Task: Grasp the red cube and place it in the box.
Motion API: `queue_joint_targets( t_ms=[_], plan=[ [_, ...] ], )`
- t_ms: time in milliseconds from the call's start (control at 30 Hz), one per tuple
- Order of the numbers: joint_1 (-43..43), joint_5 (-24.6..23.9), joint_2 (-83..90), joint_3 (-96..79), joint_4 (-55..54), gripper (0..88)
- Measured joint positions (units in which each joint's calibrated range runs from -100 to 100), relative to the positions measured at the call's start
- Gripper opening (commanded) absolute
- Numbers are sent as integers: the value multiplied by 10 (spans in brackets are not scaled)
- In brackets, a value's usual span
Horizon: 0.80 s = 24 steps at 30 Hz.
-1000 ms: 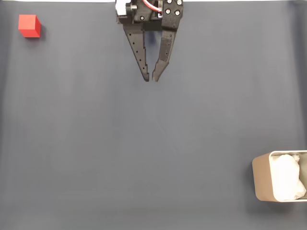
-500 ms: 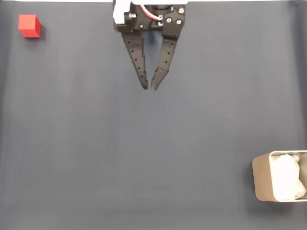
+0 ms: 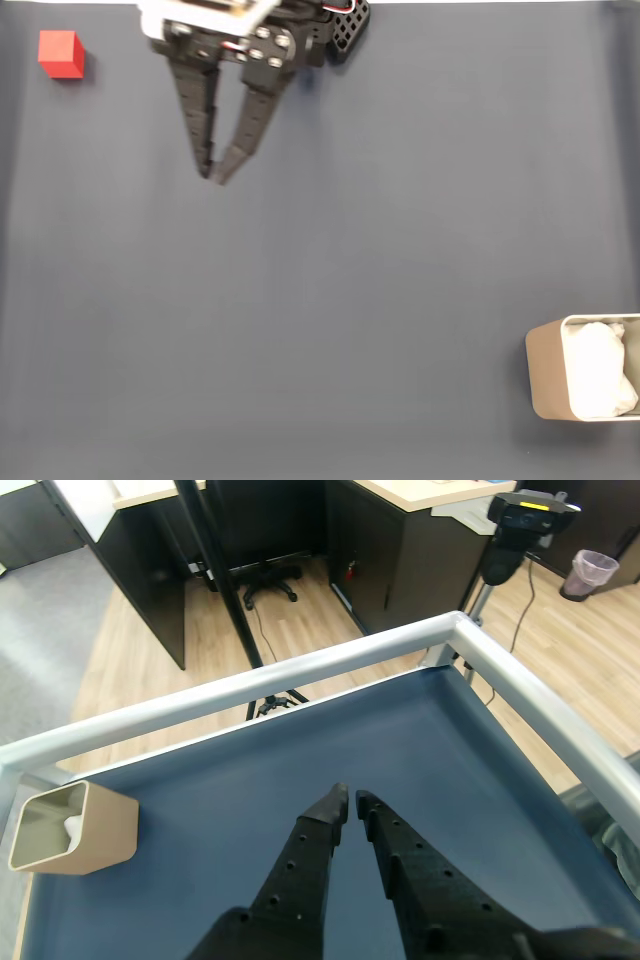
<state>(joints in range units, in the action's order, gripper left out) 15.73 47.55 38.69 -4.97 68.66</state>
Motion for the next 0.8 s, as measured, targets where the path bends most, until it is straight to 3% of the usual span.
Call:
queue_joint_targets(
  t_ms=[800],
  plan=[
    [251,-9,-27,0,6,0]
  ],
)
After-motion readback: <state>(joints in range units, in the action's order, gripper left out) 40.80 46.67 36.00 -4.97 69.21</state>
